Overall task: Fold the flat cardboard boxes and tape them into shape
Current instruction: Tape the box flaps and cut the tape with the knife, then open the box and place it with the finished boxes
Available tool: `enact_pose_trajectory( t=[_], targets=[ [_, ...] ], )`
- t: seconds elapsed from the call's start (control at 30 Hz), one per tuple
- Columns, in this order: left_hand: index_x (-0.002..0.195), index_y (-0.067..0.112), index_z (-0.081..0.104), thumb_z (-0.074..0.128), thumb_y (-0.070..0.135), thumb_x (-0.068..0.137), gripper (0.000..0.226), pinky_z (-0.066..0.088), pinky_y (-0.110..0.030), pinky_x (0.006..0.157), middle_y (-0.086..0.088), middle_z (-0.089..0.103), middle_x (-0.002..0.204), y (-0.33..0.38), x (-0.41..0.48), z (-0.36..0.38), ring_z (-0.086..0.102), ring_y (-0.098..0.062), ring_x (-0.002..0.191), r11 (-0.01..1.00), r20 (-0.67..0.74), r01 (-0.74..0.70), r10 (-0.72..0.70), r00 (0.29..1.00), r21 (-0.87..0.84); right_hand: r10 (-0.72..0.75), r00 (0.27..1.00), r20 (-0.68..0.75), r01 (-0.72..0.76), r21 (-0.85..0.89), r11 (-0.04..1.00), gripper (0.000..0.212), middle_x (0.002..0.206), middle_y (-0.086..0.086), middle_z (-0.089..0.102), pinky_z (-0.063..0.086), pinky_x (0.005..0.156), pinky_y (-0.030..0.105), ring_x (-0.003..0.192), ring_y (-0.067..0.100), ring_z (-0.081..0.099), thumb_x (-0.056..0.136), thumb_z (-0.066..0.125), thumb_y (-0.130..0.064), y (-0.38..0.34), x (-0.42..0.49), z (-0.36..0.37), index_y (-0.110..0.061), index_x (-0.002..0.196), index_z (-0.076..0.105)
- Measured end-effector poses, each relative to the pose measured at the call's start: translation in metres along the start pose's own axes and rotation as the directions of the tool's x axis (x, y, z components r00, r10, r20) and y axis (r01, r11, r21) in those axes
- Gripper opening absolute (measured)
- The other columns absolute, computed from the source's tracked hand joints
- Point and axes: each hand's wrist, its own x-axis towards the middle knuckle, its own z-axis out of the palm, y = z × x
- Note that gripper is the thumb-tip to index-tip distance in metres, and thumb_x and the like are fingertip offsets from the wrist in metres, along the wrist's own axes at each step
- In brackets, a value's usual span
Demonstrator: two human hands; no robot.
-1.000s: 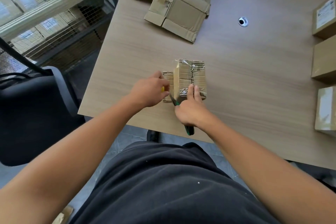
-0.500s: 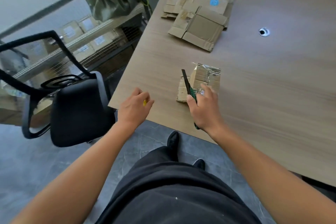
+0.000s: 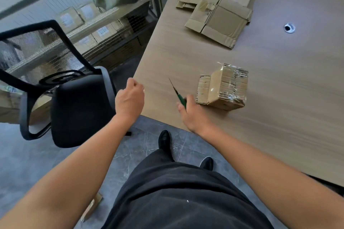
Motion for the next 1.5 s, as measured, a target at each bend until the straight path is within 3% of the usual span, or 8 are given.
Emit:
enact_pose_trajectory(
  t=[0.13, 0.3, 0.53, 0.73, 0.9, 1.07, 1.3, 1.5],
  targets=[
    [0.076, 0.004, 0.065, 0.057, -0.003, 0.080, 0.012, 0.042, -0.037, 0.054, -0.015, 0.058, 0.099, -0.016, 0.034, 0.028, 0.047, -0.028, 0.054, 0.992, -0.005, -0.104, 0.104, 0.995, -0.067, 0.081, 0.996, -0.030, -0.084, -0.090, 0.992, 0.025, 0.080, 0.000, 0.052, 0.031, 0.056, 0.037, 0.075, 0.032, 0.058, 0.106, 0.041, -0.041, -0.012, 0.057, 0.029, -0.016, 0.108, 0.038],
    [0.088, 0.016, 0.075, 0.068, 0.016, 0.087, 0.007, 0.047, -0.045, 0.075, -0.010, 0.065, 0.118, -0.011, 0.033, 0.075, 0.058, -0.036, 0.091, 0.937, -0.046, -0.143, 0.136, 0.990, -0.319, 0.125, 0.986, -0.109, -0.151, -0.282, 0.947, 0.036, 0.124, 0.021, 0.051, 0.037, 0.086, 0.044, 0.110, 0.040, 0.049, 0.102, 0.052, -0.029, -0.014, 0.110, 0.068, -0.002, 0.126, 0.047],
    [0.144, 0.037, 0.049, 0.054, 0.041, 0.097, 0.047, 0.029, -0.042, 0.097, 0.002, 0.048, 0.134, -0.019, 0.028, 0.104, 0.035, -0.025, 0.118, 0.945, 0.043, -0.103, 0.123, 0.992, -0.311, 0.170, 0.960, -0.222, -0.248, -0.397, 0.883, 0.052, 0.135, 0.020, 0.040, 0.036, 0.102, 0.045, 0.117, 0.038, 0.040, 0.102, 0.053, -0.026, -0.018, 0.104, 0.097, -0.003, 0.146, 0.038],
    [0.150, 0.044, 0.036, 0.041, 0.052, 0.101, 0.050, 0.017, -0.039, 0.100, 0.013, 0.031, 0.152, -0.015, 0.037, 0.080, 0.021, -0.021, 0.131, 0.935, 0.252, -0.022, 0.118, 0.960, -0.354, 0.154, 0.966, -0.207, -0.207, -0.264, 0.942, 0.063, 0.147, 0.013, 0.035, 0.025, 0.115, 0.039, 0.132, 0.035, 0.032, 0.100, 0.058, -0.035, -0.030, 0.089, 0.065, -0.005, 0.151, 0.035],
    [0.153, 0.037, 0.036, 0.040, 0.048, 0.103, 0.051, 0.018, -0.042, 0.112, 0.014, 0.029, 0.161, 0.015, 0.051, 0.040, 0.016, -0.020, 0.146, 0.903, 0.204, -0.025, 0.124, 0.971, -0.429, -0.076, 0.918, -0.389, 0.010, -0.169, 0.986, 0.053, 0.153, 0.011, 0.042, 0.012, 0.125, 0.031, 0.151, 0.026, 0.022, 0.102, 0.055, -0.027, -0.037, 0.062, 0.001, -0.003, 0.147, 0.044],
    [0.154, 0.024, 0.039, 0.040, 0.040, 0.106, 0.050, 0.009, -0.041, 0.123, 0.004, 0.030, 0.164, 0.094, 0.076, -0.002, 0.009, -0.020, 0.155, 0.810, 0.055, -0.199, 0.273, 0.960, -0.551, -0.072, 0.850, -0.522, -0.022, -0.171, 0.985, 0.054, 0.157, 0.010, 0.040, 0.008, 0.123, 0.025, 0.153, 0.023, 0.019, 0.102, 0.050, -0.032, 0.004, 0.039, -0.070, -0.006, 0.148, 0.044],
    [0.160, 0.017, 0.022, 0.032, 0.033, 0.108, 0.055, -0.007, -0.032, 0.125, 0.001, 0.011, 0.170, 0.207, 0.088, -0.019, -0.004, -0.019, 0.156, 0.743, 0.085, -0.357, 0.483, 0.871, -0.567, -0.020, 0.874, -0.485, -0.081, -0.186, 0.979, 0.055, 0.163, 0.014, 0.031, 0.012, 0.126, 0.034, 0.155, 0.025, 0.017, 0.106, 0.048, -0.028, 0.084, 0.029, -0.135, -0.003, 0.153, 0.037],
    [0.161, 0.015, 0.019, 0.029, 0.034, 0.110, 0.055, 0.000, -0.032, 0.126, -0.003, 0.009, 0.170, 0.246, 0.109, 0.003, 0.001, -0.017, 0.156, 0.787, 0.255, -0.204, 0.415, 0.873, -0.582, -0.020, 0.925, -0.379, -0.017, -0.096, 0.995, 0.059, 0.165, 0.016, 0.024, 0.007, 0.126, 0.030, 0.156, 0.025, 0.014, 0.107, 0.044, -0.028, 0.117, 0.047, -0.152, -0.001, 0.157, 0.029]
  ],
)
